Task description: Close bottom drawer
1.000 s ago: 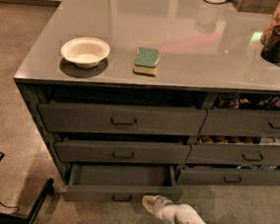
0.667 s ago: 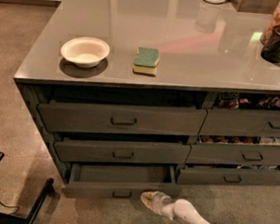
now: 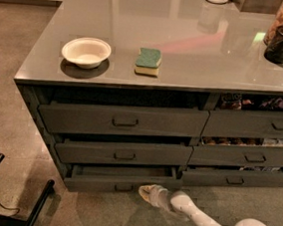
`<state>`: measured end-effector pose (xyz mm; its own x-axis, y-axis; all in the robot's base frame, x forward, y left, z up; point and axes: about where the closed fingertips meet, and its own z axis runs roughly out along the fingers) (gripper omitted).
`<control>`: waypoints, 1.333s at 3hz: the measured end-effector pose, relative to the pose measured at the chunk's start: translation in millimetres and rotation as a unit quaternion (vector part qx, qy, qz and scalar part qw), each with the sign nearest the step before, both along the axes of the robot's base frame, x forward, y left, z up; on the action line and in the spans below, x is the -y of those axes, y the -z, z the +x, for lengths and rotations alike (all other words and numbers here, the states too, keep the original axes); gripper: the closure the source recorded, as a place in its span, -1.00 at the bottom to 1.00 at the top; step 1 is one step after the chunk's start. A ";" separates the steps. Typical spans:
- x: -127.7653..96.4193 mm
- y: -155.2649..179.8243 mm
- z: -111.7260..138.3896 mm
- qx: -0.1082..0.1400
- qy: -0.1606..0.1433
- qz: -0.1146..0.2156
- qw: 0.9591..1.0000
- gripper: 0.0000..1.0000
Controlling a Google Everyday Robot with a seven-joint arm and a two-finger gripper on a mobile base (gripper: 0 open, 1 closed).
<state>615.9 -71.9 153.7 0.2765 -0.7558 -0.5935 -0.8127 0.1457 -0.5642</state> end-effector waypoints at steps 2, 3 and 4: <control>-10.2 -3.1 35.1 0.004 -0.008 -0.024 1.000 1.00; -11.8 -5.6 53.1 0.006 -0.006 -0.041 0.999 1.00; -12.0 -5.6 52.4 0.006 -0.006 -0.041 0.999 1.00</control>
Offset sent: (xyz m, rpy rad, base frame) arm 0.0578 0.0106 0.0063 -0.0808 -0.0156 0.0180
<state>668.3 -59.9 159.3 0.2934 -0.7978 -0.5267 -0.8069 0.0888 -0.5840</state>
